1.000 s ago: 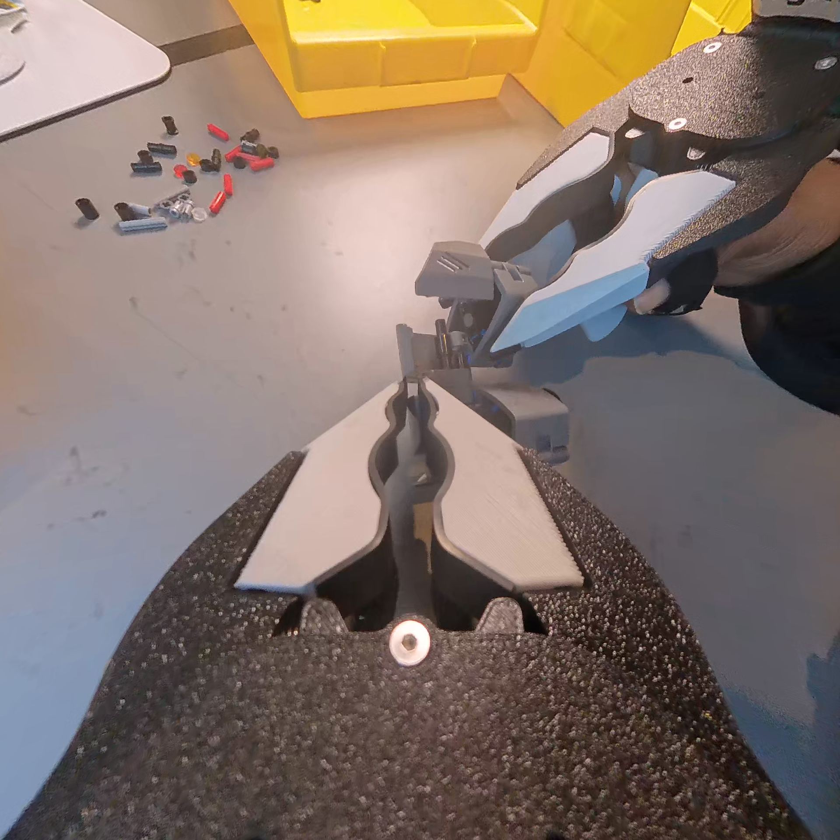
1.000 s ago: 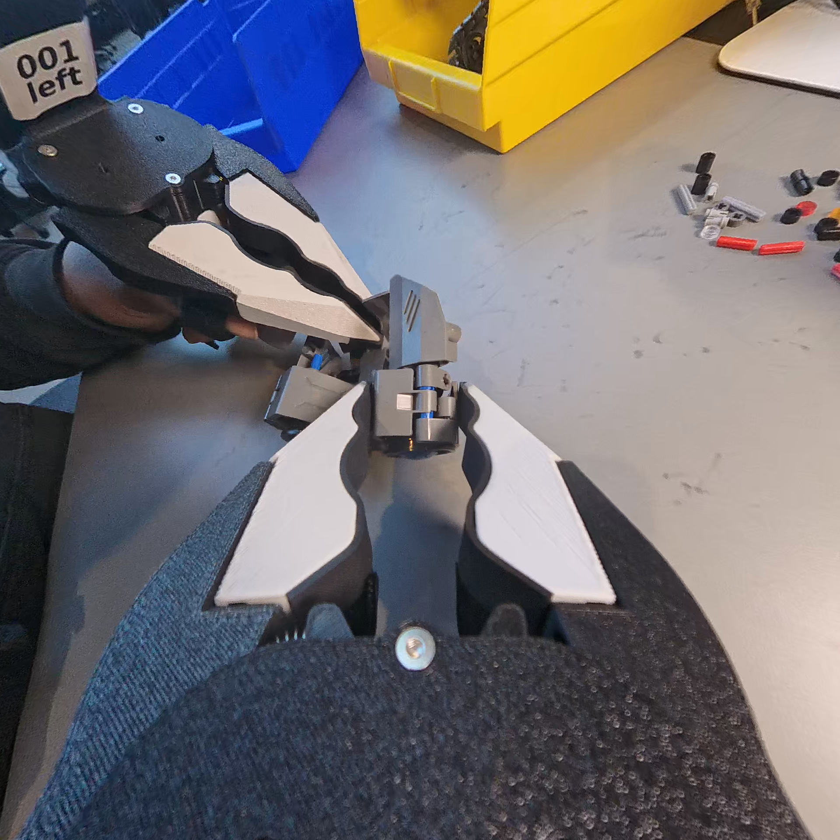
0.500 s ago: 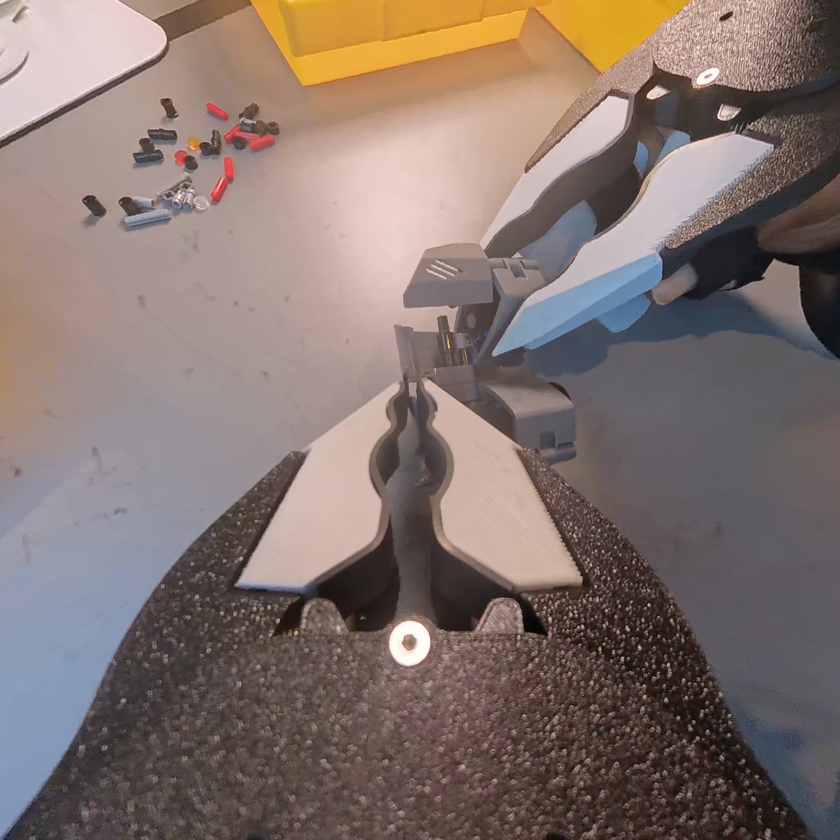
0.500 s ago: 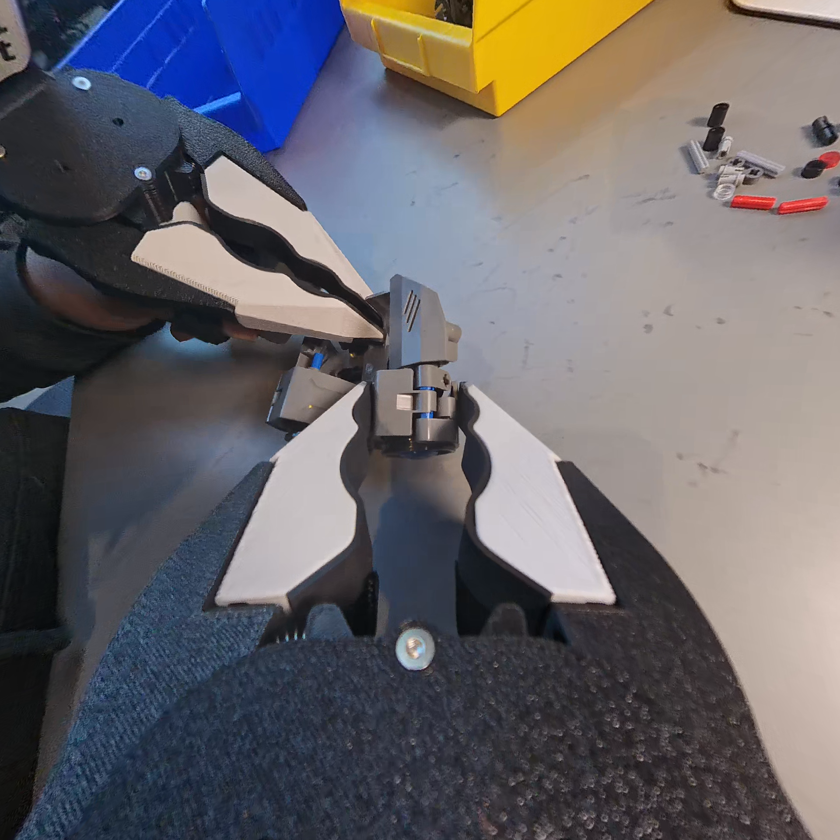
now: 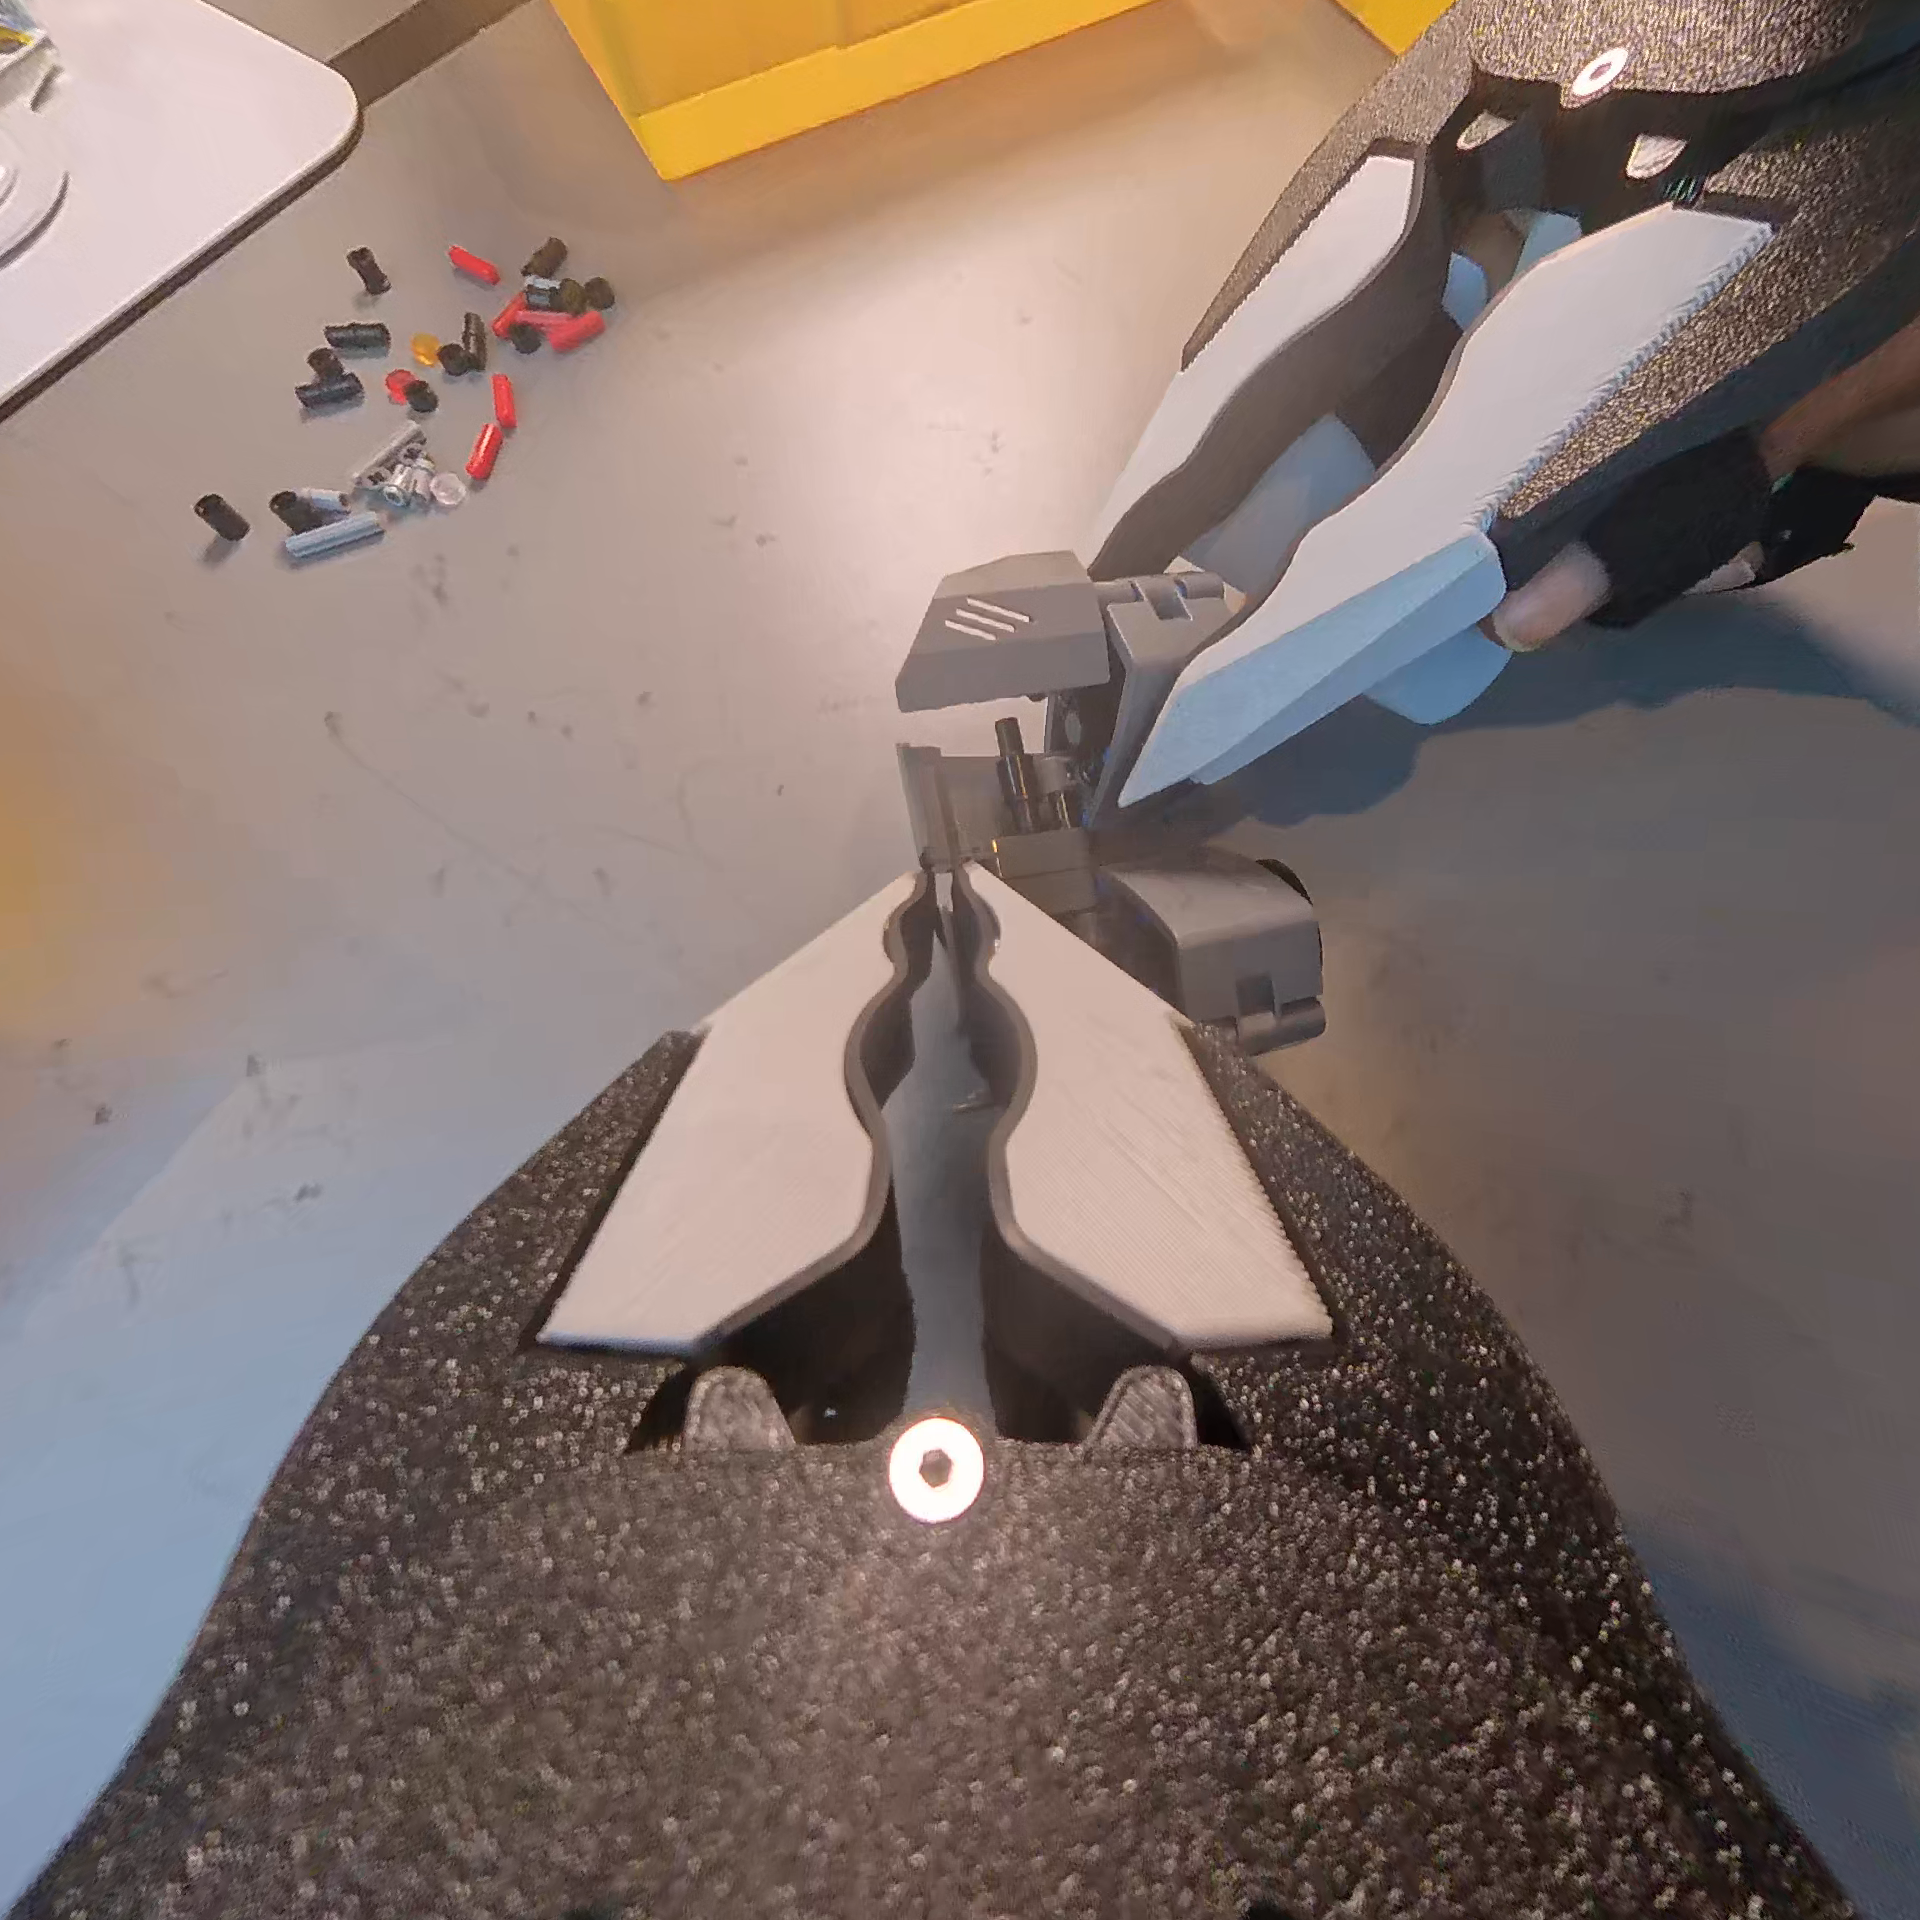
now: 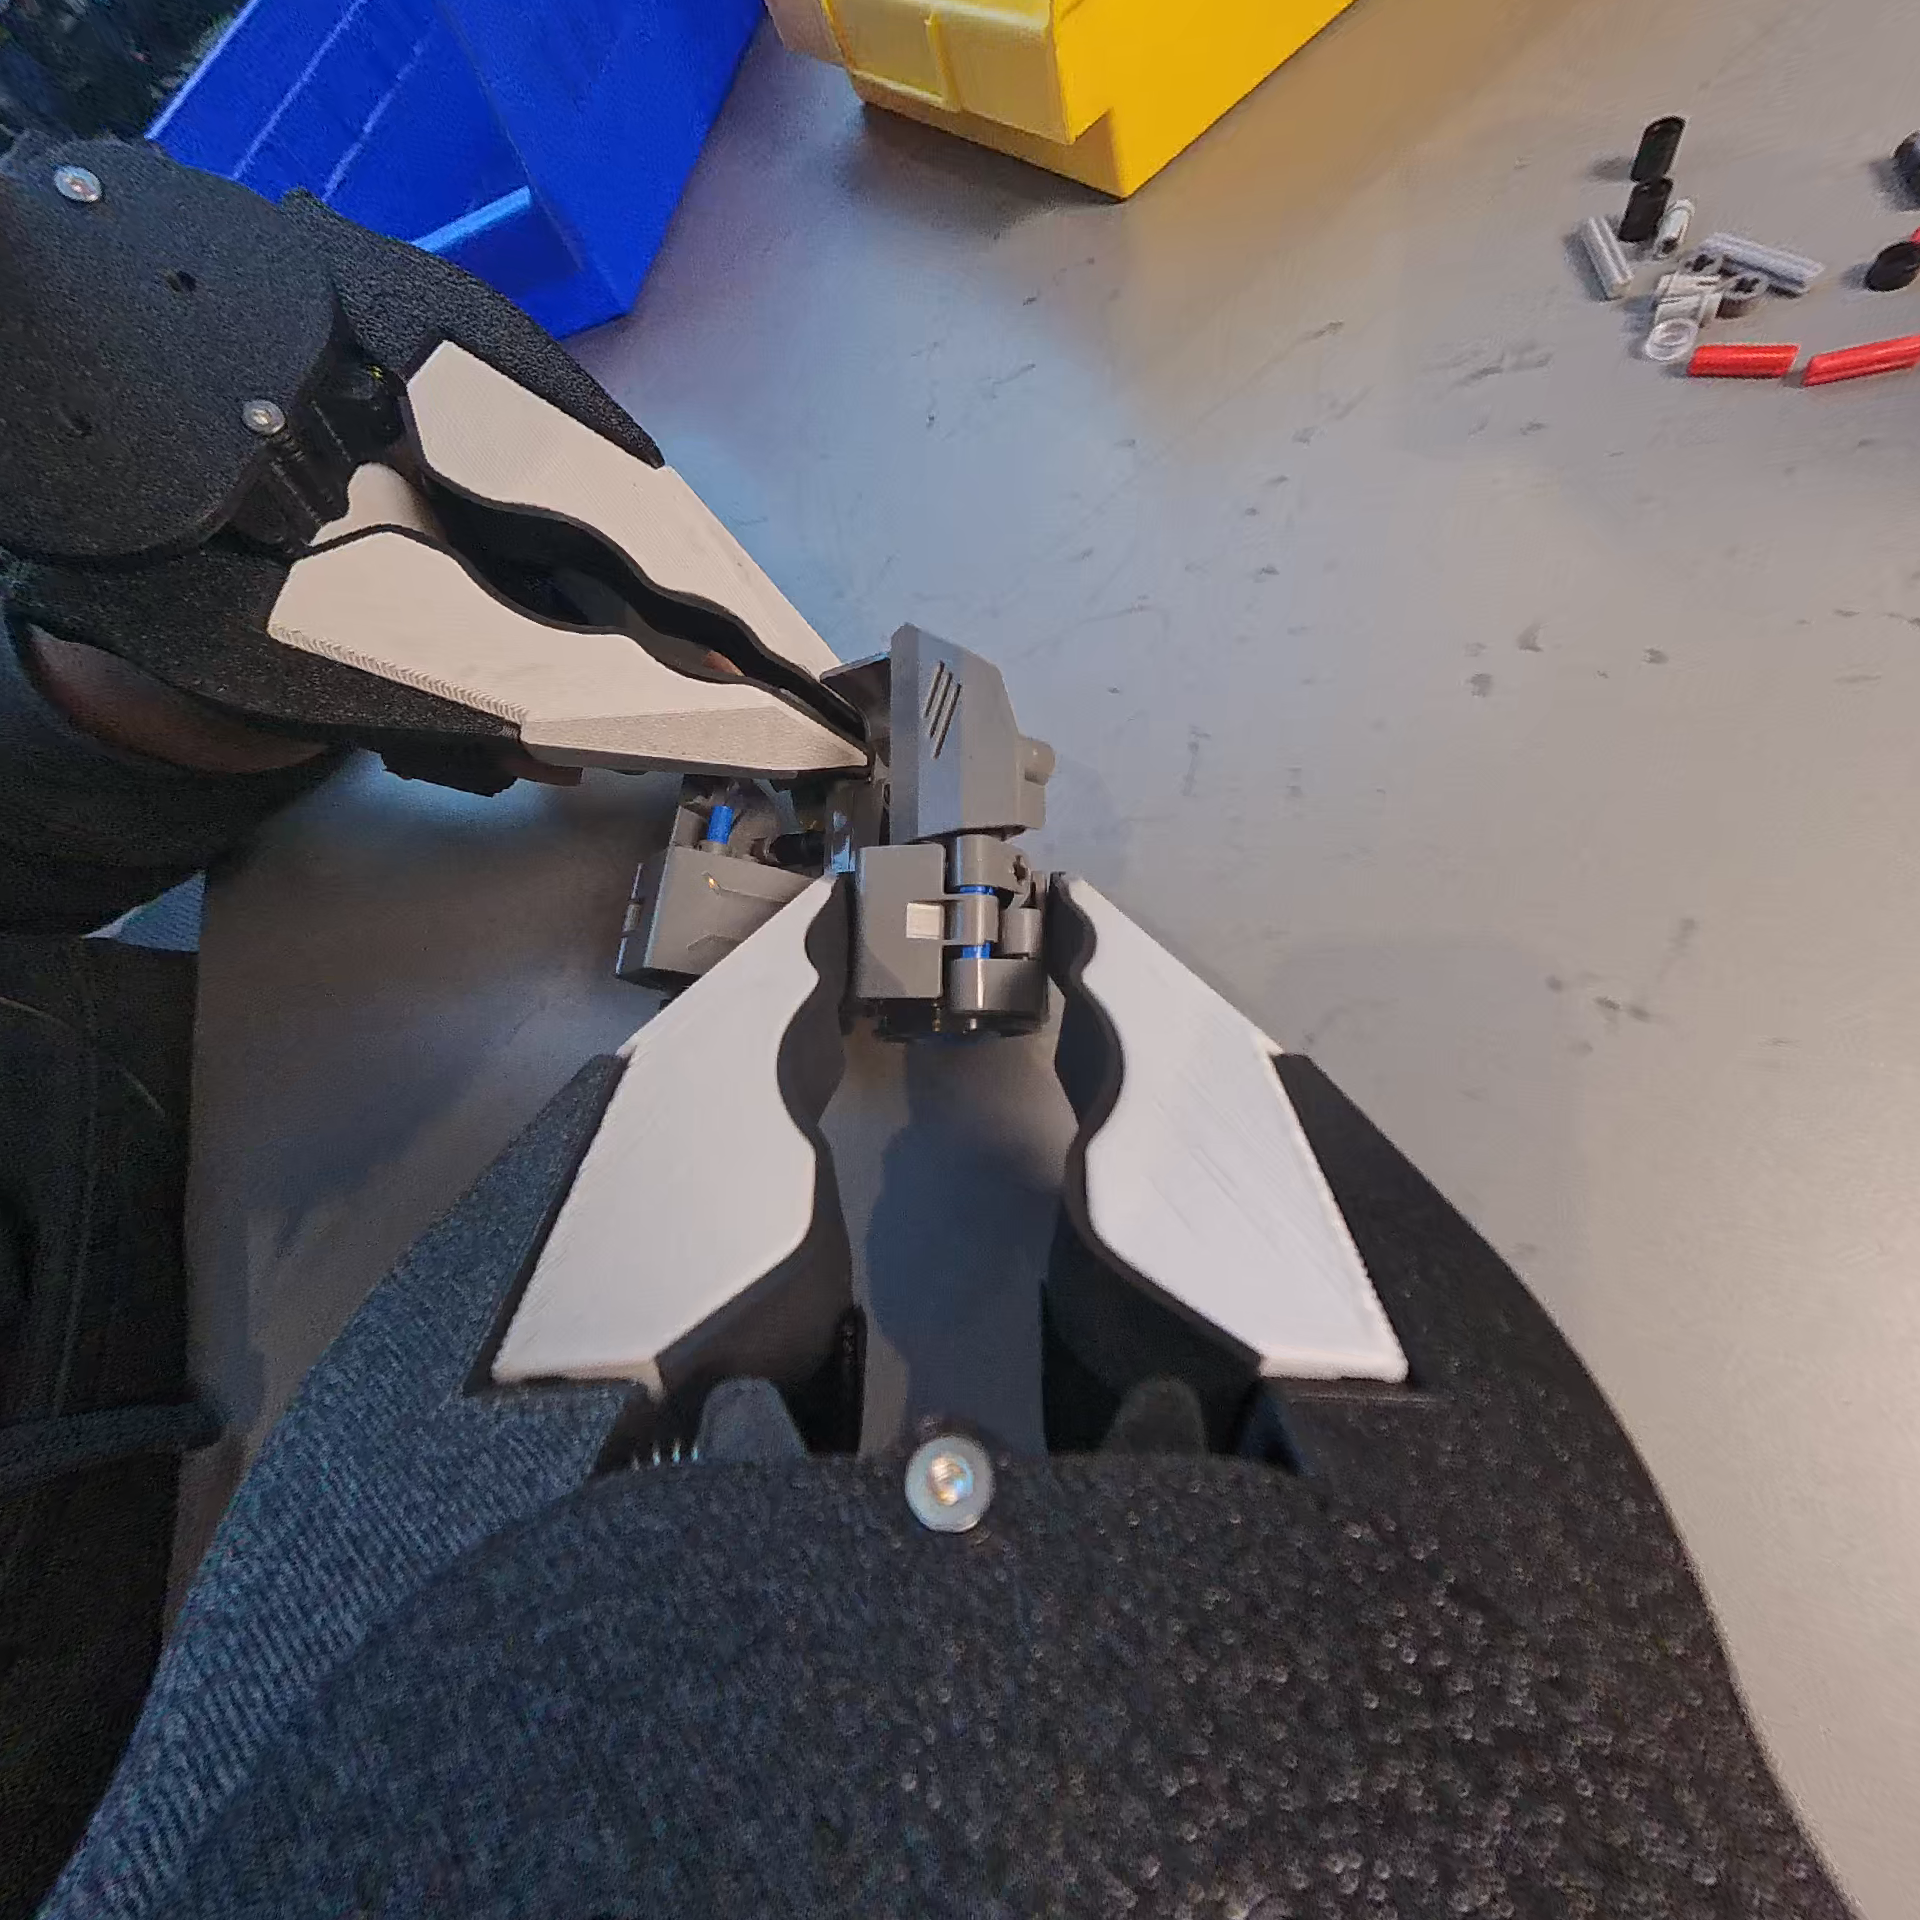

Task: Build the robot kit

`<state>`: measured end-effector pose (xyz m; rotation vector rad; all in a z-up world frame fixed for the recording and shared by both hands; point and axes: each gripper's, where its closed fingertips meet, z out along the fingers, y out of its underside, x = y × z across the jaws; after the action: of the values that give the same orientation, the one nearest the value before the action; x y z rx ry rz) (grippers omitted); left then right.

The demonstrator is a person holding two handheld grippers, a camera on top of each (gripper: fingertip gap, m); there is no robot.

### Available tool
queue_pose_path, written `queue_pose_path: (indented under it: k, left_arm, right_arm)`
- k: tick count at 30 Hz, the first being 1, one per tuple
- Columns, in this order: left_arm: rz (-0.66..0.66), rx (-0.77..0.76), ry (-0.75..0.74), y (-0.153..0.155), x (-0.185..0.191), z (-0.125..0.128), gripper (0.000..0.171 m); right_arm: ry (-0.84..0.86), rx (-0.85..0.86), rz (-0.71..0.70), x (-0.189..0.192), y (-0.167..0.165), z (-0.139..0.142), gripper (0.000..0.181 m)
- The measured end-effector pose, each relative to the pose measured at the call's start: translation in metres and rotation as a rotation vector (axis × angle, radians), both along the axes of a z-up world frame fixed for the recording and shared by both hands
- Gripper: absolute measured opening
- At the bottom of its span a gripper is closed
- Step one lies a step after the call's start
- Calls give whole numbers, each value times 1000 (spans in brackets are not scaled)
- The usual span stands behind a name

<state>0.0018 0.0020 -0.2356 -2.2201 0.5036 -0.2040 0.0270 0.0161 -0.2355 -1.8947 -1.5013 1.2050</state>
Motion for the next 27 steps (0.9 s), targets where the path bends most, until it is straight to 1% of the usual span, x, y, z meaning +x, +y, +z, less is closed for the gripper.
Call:
queue_pose_path:
  k: [9,13,16,18,22,27]
  left_arm:
    - [-19,-15,1,0,3,0,2]
    - [-17,-26,19,-1,0,-1,2]
    - [-16,-30,15,-2,-1,-2,2]
    - [-15,-27,15,-2,-1,-1,2]
    - [-15,-19,19,0,1,0,2]
    - [-11,-15,20,1,1,0,2]
  right_arm:
    - [7,-34,6,3,1,1,35]
    - [-10,-8,2,6,4,1,35]
    - [-7,21,-11,11,12,8,35]
    - [-1,25,0,10,9,11,35]
    - [-27,28,19,6,2,3,35]
    - [-26,19,22,4,0,0,35]
